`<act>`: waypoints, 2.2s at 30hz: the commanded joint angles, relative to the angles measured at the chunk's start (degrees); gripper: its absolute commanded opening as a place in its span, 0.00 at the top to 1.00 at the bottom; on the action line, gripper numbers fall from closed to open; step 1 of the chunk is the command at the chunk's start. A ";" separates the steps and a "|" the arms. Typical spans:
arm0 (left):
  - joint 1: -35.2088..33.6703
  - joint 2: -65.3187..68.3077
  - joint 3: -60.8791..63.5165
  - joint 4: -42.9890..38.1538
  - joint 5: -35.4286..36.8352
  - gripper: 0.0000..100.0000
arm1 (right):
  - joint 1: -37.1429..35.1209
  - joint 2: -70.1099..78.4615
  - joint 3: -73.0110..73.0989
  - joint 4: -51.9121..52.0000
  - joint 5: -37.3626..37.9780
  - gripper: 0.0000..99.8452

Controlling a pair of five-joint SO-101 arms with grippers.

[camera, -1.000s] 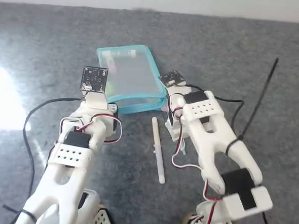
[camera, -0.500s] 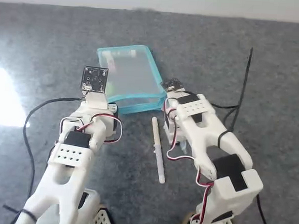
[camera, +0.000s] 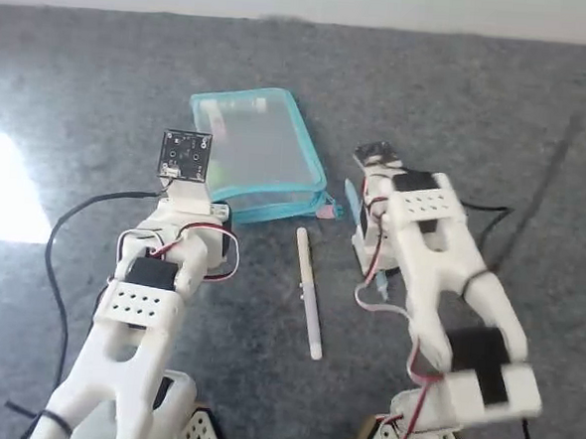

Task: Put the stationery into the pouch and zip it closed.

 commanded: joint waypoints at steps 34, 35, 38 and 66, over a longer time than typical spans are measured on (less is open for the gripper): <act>0.70 0.00 -0.13 -0.97 -0.26 0.99 | -1.54 -0.66 10.46 -13.14 -5.98 0.81; 0.70 0.00 -0.13 -0.97 -0.26 0.99 | -1.63 -0.66 10.46 -12.88 -6.07 0.81; 0.70 0.00 -0.13 -0.97 -0.26 0.99 | -2.15 -0.75 10.46 -12.70 -7.12 0.81; 0.26 -0.26 0.04 -0.97 -0.26 0.99 | 0.13 -1.54 14.07 -12.53 -5.71 0.99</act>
